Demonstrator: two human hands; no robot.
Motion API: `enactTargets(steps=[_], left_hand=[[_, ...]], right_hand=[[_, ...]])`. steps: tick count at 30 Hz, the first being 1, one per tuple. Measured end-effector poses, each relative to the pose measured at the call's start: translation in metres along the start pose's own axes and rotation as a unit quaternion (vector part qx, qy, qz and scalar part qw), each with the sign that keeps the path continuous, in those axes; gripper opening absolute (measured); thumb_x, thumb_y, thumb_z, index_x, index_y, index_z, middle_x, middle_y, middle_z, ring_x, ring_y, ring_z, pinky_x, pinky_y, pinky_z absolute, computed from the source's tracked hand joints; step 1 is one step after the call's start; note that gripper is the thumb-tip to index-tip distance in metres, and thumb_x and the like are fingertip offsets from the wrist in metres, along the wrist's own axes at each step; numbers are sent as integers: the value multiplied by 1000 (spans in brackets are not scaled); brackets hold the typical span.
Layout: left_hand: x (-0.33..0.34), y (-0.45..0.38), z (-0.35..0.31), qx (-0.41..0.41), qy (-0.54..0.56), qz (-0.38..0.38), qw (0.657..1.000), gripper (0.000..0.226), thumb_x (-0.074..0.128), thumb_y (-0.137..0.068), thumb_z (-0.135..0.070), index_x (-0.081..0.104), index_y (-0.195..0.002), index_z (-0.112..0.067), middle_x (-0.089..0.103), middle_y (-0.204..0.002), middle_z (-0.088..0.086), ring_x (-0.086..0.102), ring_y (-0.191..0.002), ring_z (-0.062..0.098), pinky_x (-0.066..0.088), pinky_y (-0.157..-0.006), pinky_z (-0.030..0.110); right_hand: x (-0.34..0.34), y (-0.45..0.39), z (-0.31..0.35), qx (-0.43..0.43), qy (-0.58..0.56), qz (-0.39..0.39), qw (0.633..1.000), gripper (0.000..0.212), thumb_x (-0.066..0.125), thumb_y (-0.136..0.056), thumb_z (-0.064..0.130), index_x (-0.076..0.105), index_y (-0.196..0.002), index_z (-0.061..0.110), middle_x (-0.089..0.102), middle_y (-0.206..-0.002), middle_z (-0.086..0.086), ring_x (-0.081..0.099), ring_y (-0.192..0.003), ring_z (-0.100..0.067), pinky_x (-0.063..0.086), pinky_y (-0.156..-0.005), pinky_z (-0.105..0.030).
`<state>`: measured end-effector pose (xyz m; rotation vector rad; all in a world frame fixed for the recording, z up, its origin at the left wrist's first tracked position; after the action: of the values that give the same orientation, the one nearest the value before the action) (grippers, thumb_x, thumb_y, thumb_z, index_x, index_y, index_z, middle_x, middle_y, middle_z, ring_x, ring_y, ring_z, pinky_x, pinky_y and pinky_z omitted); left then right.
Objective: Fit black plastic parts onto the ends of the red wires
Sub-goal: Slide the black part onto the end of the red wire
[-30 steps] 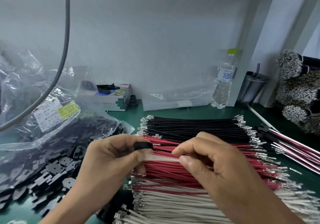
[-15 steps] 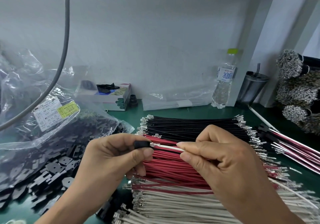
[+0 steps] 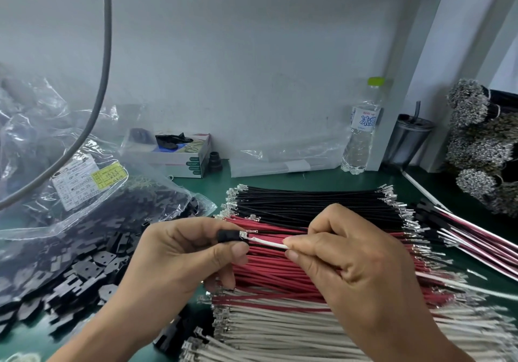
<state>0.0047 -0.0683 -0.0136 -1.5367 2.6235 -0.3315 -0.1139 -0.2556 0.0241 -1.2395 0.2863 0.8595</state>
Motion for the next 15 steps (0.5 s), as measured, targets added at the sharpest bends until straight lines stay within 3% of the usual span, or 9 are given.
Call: enactTargets(steps=[3,9,15], left_hand=[[0,0,-2,-5,-15,24,1000,36,93,-62,-36,82,-88,-12,76,-74,20,68,-50,26,50,-45,24],[0,-1,-3,-3,-28,30,999,37,92,-63,-34,83,-90,-11,75,-73,20,68,-52,25,49,-46,22],[6,1,-2,7,-30,28,999,24,87,-64,-18,83,-86,-10,73,-68,21,68,-50,23,51,-47,23]], right_hand=[[3,1,-12,57,-142,41,987,9,74,-86,41,80,-89,35,59,-79,9,59,-64,-14,43,-56,-17],[-2,-1,-10,19,-77,60,995,12,70,-86,39,80,-91,35,56,-79,14,60,-69,-11,43,-59,-17],[-3,-2,-6,19,-45,37,998,10,70,-85,36,80,-86,34,55,-76,13,56,-63,-9,44,-53,-23]])
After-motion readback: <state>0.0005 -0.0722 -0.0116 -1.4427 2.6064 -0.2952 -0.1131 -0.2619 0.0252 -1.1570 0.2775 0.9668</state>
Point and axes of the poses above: each hand's wrist, its own y-axis away from the middle knuckle, its own x-axis out of the palm, z = x × y, the point moved 4 cm from there along -y, towards the middle knuckle
